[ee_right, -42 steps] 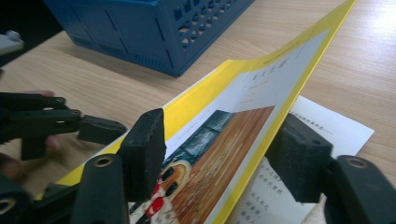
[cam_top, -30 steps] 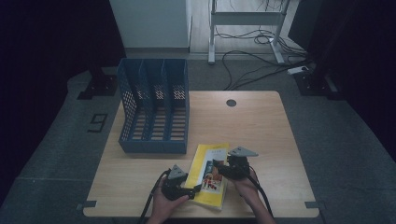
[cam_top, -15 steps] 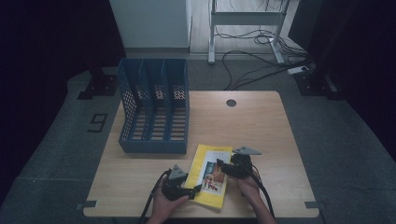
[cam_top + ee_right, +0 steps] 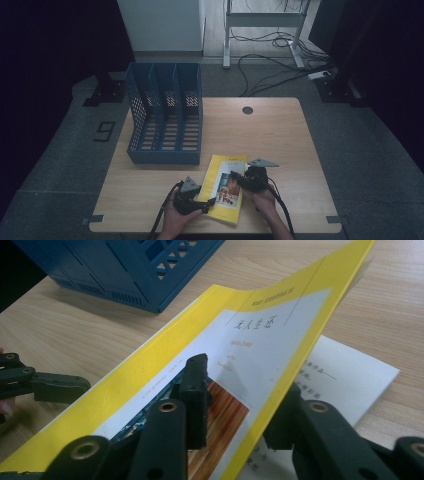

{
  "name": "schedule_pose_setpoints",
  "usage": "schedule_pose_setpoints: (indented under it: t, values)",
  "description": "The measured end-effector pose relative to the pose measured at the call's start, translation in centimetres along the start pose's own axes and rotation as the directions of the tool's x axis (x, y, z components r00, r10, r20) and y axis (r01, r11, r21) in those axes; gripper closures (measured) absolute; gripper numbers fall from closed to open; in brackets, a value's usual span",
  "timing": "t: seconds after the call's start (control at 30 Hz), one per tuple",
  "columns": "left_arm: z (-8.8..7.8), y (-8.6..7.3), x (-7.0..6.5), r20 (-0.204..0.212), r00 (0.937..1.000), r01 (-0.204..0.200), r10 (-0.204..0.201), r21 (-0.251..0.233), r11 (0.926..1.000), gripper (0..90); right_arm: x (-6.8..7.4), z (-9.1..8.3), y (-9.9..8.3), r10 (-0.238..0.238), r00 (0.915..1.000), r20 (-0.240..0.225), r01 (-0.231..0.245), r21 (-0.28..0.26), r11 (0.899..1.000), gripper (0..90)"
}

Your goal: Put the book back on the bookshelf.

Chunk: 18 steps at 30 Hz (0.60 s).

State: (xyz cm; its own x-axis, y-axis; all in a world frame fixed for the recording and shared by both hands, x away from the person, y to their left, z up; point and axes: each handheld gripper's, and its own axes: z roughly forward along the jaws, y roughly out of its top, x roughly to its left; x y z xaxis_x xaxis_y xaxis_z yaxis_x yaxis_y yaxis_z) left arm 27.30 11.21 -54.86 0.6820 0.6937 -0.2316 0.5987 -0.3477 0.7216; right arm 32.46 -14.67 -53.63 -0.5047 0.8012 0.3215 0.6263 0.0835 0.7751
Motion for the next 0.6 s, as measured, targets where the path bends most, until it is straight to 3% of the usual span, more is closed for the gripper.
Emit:
schedule_pose_setpoints:
  t: [0.27, 0.6]
  values:
    - [0.00, 0.00, 0.02, 0.003, 1.0000, 0.004, -0.004, -0.001, 1.0000, 22.9, 0.13, -0.25, 0.03, -0.012, 0.9993, -0.036, 0.010, -0.053, 0.999, 80.0]
    - [-0.13, -0.05, 0.20, 0.008, 0.9997, 0.022, -0.022, -0.020, 0.9995, 26.0, 0.63, -0.43, 0.21, -0.037, 0.9989, -0.030, 0.034, -0.087, 0.996, 82.8]
